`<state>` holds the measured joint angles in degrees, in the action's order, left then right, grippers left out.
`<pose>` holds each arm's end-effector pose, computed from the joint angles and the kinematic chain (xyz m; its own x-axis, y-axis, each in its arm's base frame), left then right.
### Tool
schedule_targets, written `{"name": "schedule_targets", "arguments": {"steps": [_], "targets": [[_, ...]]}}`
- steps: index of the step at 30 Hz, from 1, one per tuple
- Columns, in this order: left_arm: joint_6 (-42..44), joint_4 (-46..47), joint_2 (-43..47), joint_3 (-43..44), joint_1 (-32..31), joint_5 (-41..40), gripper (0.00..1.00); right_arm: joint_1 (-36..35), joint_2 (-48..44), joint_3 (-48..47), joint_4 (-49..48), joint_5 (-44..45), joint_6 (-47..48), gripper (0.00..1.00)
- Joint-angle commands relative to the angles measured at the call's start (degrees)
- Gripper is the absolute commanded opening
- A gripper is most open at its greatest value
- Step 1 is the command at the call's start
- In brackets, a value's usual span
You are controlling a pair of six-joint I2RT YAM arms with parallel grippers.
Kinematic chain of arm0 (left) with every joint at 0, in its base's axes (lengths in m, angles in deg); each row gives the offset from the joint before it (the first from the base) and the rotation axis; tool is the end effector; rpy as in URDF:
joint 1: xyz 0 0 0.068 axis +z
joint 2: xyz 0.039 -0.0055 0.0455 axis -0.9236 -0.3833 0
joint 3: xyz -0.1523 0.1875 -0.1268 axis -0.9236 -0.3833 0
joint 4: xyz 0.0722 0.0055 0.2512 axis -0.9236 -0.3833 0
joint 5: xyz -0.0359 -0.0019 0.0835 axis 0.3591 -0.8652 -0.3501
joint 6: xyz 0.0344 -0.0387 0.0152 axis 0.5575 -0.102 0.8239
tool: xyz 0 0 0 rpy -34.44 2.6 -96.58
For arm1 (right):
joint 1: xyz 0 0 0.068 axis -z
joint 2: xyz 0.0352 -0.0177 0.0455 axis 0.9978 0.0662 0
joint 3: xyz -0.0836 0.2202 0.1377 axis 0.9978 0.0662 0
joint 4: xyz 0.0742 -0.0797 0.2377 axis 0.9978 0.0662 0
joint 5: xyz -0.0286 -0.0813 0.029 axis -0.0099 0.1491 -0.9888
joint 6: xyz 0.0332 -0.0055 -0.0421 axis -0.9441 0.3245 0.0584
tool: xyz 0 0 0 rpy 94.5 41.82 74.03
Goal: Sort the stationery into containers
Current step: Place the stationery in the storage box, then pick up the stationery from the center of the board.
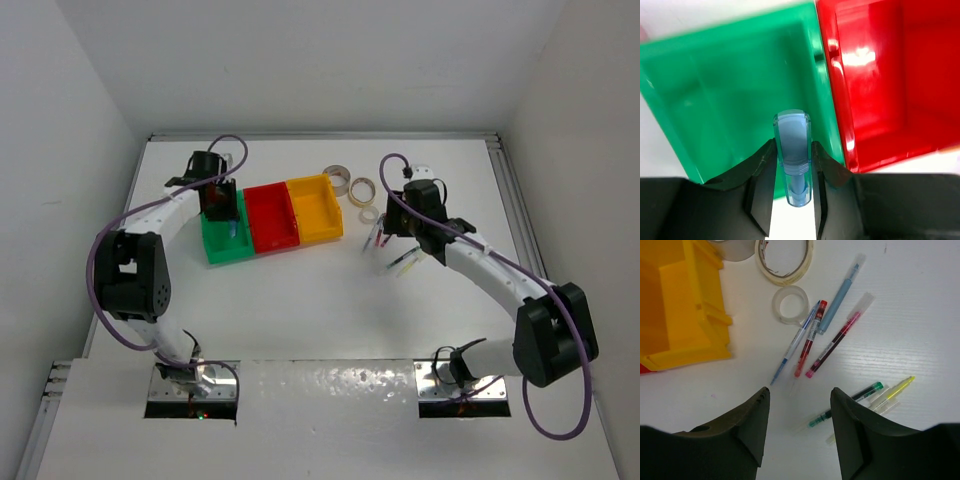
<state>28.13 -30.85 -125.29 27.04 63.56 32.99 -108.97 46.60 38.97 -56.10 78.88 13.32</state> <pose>0.3501 -0.0267 0.2229 -0.8668 -0.0353 -0.4974 0.0263 0.9929 -0.1163 0.2744 0.1072 0.2389 -0.6108 0.2231 -0.7597 0.0523 0.9688 0.2424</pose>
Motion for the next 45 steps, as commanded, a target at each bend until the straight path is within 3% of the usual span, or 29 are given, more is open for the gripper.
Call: {"name": "schedule_targets", "arguments": {"steps": [1, 2, 3, 6, 9, 14, 16, 18, 20, 21, 25, 26, 28, 29, 31, 34, 39, 41, 45], "targets": [[-2.3, 7.3, 0.3, 0.5, -0.6, -4.3, 0.09, -0.4, -2.5, 0.9, -1.1, 1.4, -0.2, 0.51], [-2.4, 7.2, 0.1, 0.4, -0.4, -4.3, 0.18, -0.4, -2.8, 1.2, -1.0, 1.7, -0.2, 0.52], [-2.6, 7.1, -0.3, 0.4, -0.2, -6.1, 0.34, -0.4, -3.4, 1.6, -1.0, 2.4, -0.1, 0.52], [-2.5, 6.9, -0.2, 1.3, -0.1, -6.7, 0.51, -0.4, -4.2, 1.9, -0.8, 2.9, 0.7, 0.53], [-2.4, 6.2, 0.1, 4.3, 0.6, -7.0, 0.58, -0.4, -4.0, 1.2, -0.8, 2.8, 2.0, 0.54], [-2.0, 1.1, 0.9, 14.7, 5.5, -5.5, 0.56, -0.4, -2.8, -1.6, -0.5, 1.7, 2.7, 0.54], [-1.0, -0.2, 1.1, 19.0, 9.8, -5.6, 0.44, -0.6, -2.1, -2.4, -0.5, 1.0, 2.9, 0.54], [-1.6, -1.6, 0.3, 20.4, 13.9, -6.4, 0.23, -0.9, -1.5, -2.6, -0.6, 0.9, 2.9, 0.54], [-3.3, -2.4, -2.1, 19.6, 20.7, -6.0, 0.17, -1.0, -1.1, -2.3, -1.0, 0.8, 2.7, 0.54], [-3.4, -3.2, -3.3, 19.3, 22.4, -5.4, 0.18, -1.1, -0.9, -1.9, -1.5, 0.8, 2.5, 0.54], [3.8, 1.0, -7.4, 17.8, 26.7, -3.2, 0.44, -1.5, -0.2, -1.3, -1.8, -0.4, 3.7, 0.54], [10.5, 1.7, -9.0, 18.9, 27.1, -2.7, 0.52, -1.6, 0.1, -1.4, -1.6, -1.1, 5.0, 0.55], [17.3, -0.1, -12.8, 21.5, 28.2, 0.3, 0.62, -1.6, 0.3, -1.4, -1.2, -2.4, 6.3, 0.57], [24.6, -4.1, -14.5, 25.5, 28.5, 1.1, 0.66, -1.6, 0.5, -1.4, -0.8, -4.0, 7.9, 0.57], [33.3, -8.2, -19.7, 31.9, 29.0, 1.0, 0.65, -1.7, 1.1, -1.3, -0.2, -6.3, 9.3, 0.57], [41.0, -14.7, -23.7, 34.8, 29.5, 2.2, 0.60, -2.0, 1.8, -1.9, 0.4, -10.6, 11.6, 0.58], [52.5, -14.5, -20.4, 27.2, 28.3, 4.6, 0.56, -4.4, 5.6, -7.3, 4.9, -11.5, 14.8, 0.58], [56.6, -12.1, -17.9, 20.2, 27.5, 4.7, 0.52, -6.0, 7.7, -10.5, 7.4, -11.5, 15.9, 0.57], [59.6, -13.0, -18.5, 18.8, 27.1, 4.5, 0.49, -9.3, 9.9, -13.5, 9.1, -9.5, 16.4, 0.57]]}}
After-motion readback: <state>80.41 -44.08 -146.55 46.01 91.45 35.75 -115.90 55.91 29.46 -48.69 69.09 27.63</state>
